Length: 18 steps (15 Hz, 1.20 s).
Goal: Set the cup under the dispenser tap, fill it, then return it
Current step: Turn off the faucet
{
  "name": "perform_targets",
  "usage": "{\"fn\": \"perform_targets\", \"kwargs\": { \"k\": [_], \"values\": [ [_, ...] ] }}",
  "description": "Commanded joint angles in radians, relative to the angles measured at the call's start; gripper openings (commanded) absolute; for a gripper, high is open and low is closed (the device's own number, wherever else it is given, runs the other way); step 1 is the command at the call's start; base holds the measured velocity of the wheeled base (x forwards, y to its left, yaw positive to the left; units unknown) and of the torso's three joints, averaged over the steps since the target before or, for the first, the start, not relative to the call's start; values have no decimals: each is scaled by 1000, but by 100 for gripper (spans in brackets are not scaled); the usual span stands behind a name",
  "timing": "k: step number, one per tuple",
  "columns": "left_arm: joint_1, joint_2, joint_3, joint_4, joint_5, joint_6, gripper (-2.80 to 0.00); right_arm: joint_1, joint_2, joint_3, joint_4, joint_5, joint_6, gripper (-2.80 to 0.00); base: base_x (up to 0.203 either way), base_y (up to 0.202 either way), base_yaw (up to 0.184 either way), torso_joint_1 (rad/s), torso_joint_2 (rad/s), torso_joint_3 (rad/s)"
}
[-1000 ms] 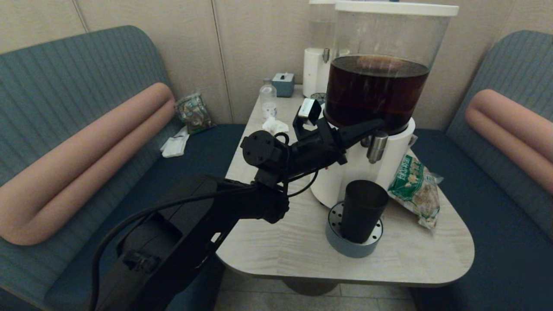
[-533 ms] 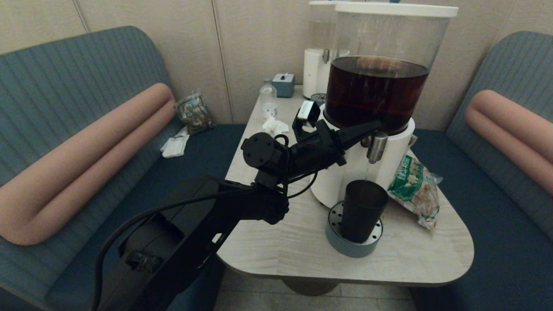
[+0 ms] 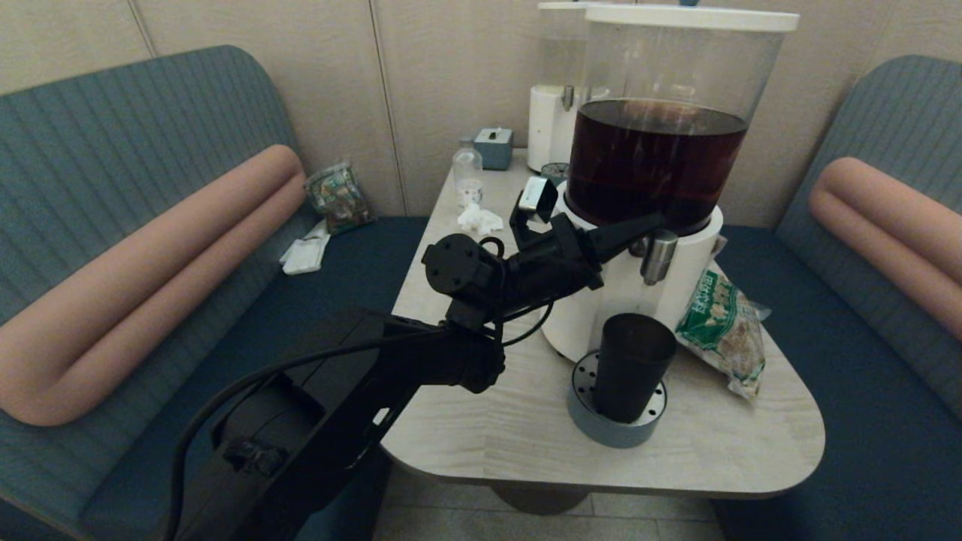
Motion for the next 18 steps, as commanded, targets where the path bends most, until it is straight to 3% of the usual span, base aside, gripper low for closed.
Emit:
{"fn": "perform_targets", "kwargs": {
  "k": [1,12,18],
  "values": [
    [-6,20,1,-6,-37,3,-280,0,1,2,0,0,-1,-280,0,0,0,0,0,0],
    [-18,26,1,-6,-65,4,-280,0,1,2,0,0,-1,-280,0,0,0,0,0,0],
    [12,-89,14,-6,-73,3,-280,0,1,1,0,0,-1,-280,0,0,0,0,0,0]
  ]
}}
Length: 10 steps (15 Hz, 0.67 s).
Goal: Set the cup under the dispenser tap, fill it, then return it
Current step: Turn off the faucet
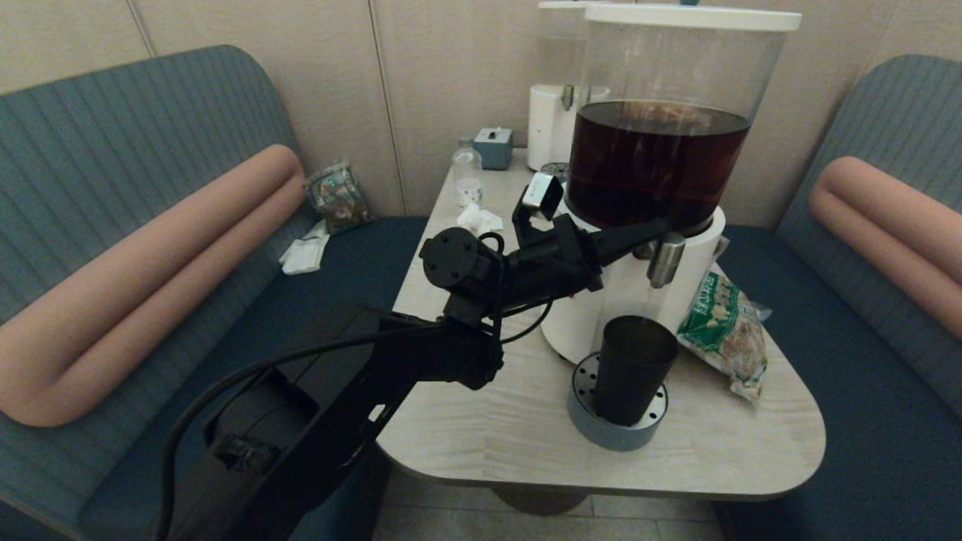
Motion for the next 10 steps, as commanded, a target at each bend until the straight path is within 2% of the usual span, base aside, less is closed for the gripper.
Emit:
{"fn": "perform_targets", "kwargs": {
  "k": [1,6,9,10],
  "values": [
    [19,-85,6,-22,-8,-9,-280,0,1,1,0,1,-1,-280,0,0,0,0,0,0],
    [56,-247,130,-22,-73,3,-280,0,1,2,0,1,-1,-280,0,0,0,0,0,0],
    [86,-311,249,-22,-135,119,-280,0,1,2,0,1,-1,-280,0,0,0,0,0,0],
    [89,-325,303,-22,-144,178,-280,0,1,1,0,1,-1,-280,0,0,0,0,0,0]
  ]
}}
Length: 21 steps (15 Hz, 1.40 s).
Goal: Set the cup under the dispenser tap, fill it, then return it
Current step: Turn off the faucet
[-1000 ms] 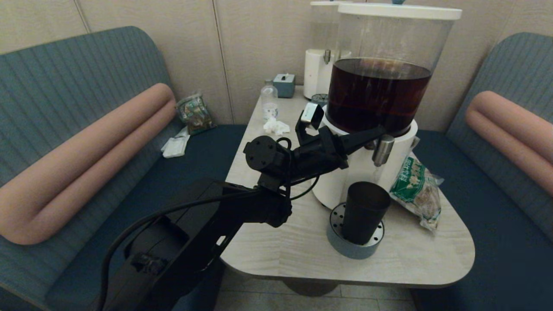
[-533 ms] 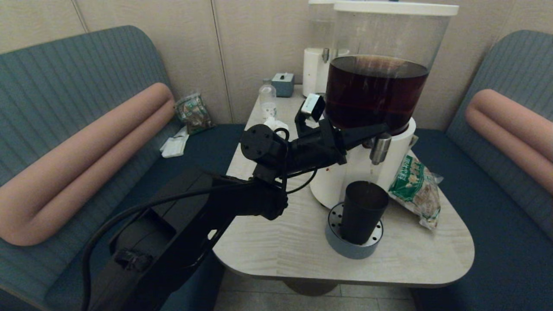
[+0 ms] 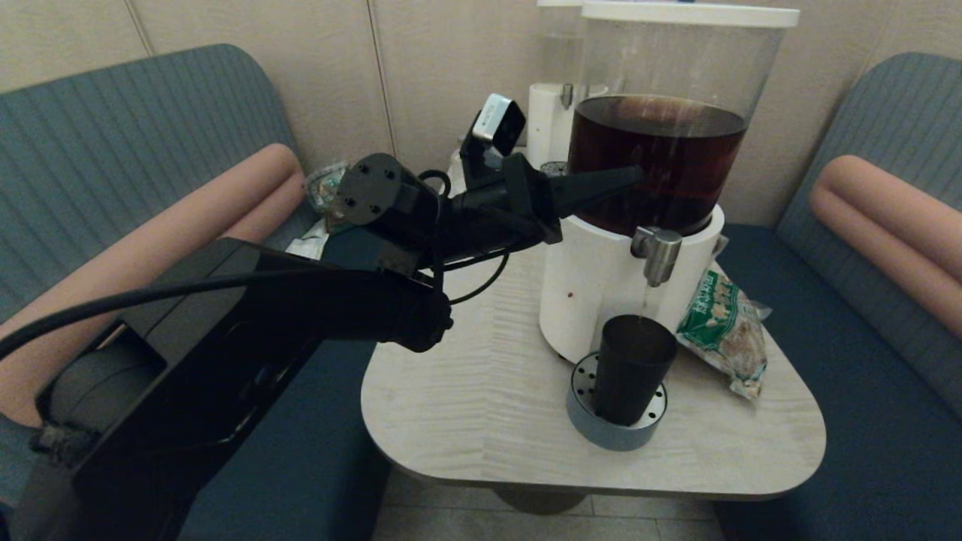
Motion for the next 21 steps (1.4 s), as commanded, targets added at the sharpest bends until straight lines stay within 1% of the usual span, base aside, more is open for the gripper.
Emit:
{"fn": "perform_targets", "kwargs": {
  "k": [1,3,4,6,8,9,10,12,14,15,21],
  "values": [
    [8,-67,120,-10,-15,137,-280,0,1,0,0,0,-1,-280,0,0,0,0,0,0],
    [9,-82,195,7,-18,329,-280,0,1,1,0,0,-1,-280,0,0,0,0,0,0],
    [9,-84,211,39,-16,448,-280,0,1,1,0,0,-1,-280,0,0,0,0,0,0],
    [12,-77,217,152,-2,693,-280,0,1,0,0,0,-1,-280,0,0,0,0,0,0],
    [13,-55,196,279,53,926,-280,0,1,2,0,0,-1,-280,0,0,0,0,0,0],
    [14,-38,174,342,84,1024,-280,0,1,2,0,0,-1,-280,0,0,0,0,0,0],
    [13,-23,145,391,108,1073,-280,0,1,1,0,0,-1,-280,0,0,0,0,0,0],
    [11,-4,106,409,158,1076,-280,0,1,0,0,0,-1,-280,0,0,0,0,0,0],
    [11,15,58,413,183,1076,-280,0,1,0,0,0,-1,-280,0,0,0,0,0,0],
    [11,15,52,415,197,1078,-280,0,1,1,0,0,-1,-280,0,0,0,0,0,0],
    [7,8,38,423,203,1079,-280,0,1,2,0,0,-1,-280,0,0,0,0,0,0]
  ]
}}
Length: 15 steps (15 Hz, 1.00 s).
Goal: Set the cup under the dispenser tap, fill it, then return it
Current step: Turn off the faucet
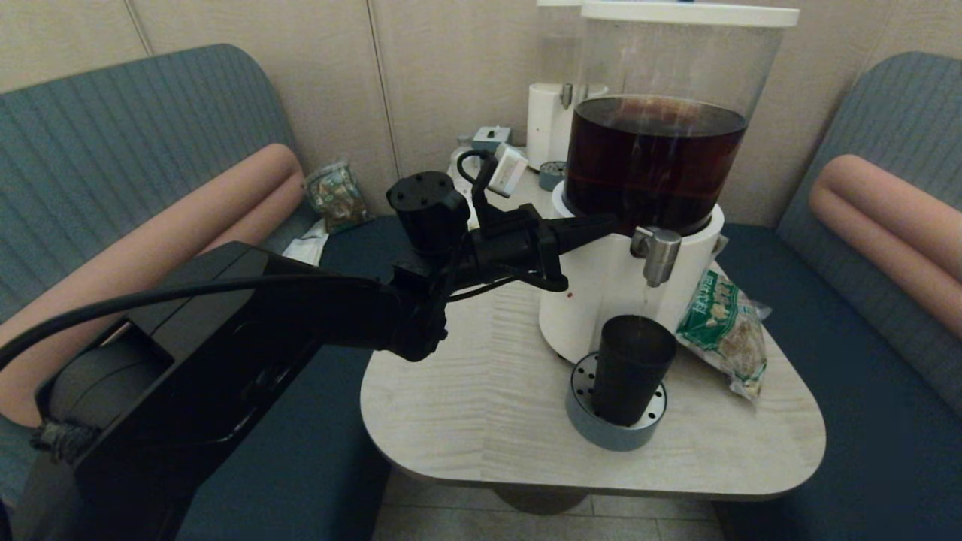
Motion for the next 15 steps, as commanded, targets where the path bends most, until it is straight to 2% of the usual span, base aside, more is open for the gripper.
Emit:
{"fn": "perform_targets", "kwargs": {
  "k": [1,15],
  "values": [
    [-7,-2,1,-7,-4,-2,-280,0,1,0,0,1,-1,-280,0,0,0,0,0,0],
    [-62,-26,11,-3,22,-1,-280,0,1,0,0,1,-1,-280,0,0,0,0,0,0]
  ]
}}
